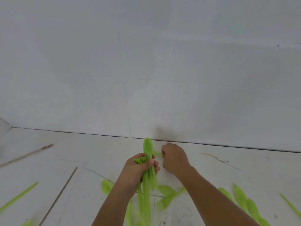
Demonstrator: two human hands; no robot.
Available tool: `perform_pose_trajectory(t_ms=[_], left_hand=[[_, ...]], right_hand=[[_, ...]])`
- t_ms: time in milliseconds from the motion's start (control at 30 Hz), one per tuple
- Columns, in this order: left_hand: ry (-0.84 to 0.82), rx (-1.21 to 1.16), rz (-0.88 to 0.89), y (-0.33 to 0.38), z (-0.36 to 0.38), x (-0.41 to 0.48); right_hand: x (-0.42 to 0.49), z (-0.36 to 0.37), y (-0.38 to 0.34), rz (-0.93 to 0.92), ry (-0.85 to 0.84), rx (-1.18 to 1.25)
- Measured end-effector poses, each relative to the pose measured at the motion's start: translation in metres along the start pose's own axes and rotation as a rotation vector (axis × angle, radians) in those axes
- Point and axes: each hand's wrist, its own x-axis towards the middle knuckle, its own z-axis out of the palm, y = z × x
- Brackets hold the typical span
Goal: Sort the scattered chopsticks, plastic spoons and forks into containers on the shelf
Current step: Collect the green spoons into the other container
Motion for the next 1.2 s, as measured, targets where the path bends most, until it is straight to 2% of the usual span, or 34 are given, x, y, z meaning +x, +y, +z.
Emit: perform_pose_trajectory(t_ms=[133, 267, 333, 400, 467, 500, 700, 800, 867, 967, 1067, 1200], left_hand=[[0.015, 0.010, 0.006, 0.000, 0.000, -0.009], [0.043, 0.024, 0.020, -0.005, 0.007, -0.022], [0.046, 0.045, 0.030, -0.008, 0.014, -0.031], [0.019, 0.052, 0.034, -0.012, 0.024, -0.044], [-0.031, 0.044, 0.031, -0.016, 0.036, -0.058], [-0.057, 0.045, 0.030, -0.019, 0.046, -0.068], [-0.127, 0.064, 0.038, -0.037, 0.080, -0.100], [-0.123, 0.090, 0.034, -0.047, 0.094, -0.111], [-0.116, 0.102, 0.017, -0.056, 0.103, -0.115], [-0.106, 0.109, -0.040, -0.073, 0.115, -0.116], [-0.092, 0.093, -0.093, -0.091, 0.124, -0.116], [-0.071, 0.126, -0.100, -0.113, 0.130, -0.122]], right_hand=[[-0.023, -0.008, 0.019, 0.168, 0.104, 0.221], [-0.066, -0.029, 0.018, 0.374, 0.217, 0.715], [-0.096, -0.046, 0.012, 0.409, 0.184, 1.048], [-0.129, -0.063, 0.005, 0.382, 0.076, 1.367], [-0.156, -0.076, 0.000, 0.370, 0.002, 1.577], [-0.170, -0.082, 0.000, 0.376, 0.011, 1.602], [-0.213, -0.091, 0.007, 0.455, 0.151, 1.509], [-0.227, -0.085, 0.022, 0.552, 0.342, 1.299], [-0.229, -0.070, 0.040, 0.625, 0.409, 1.150], [-0.233, -0.046, 0.066, 0.724, 0.353, 1.012], [-0.241, -0.031, 0.081, 0.746, 0.310, 0.961], [-0.262, -0.027, 0.086, 0.690, 0.382, 0.745]])
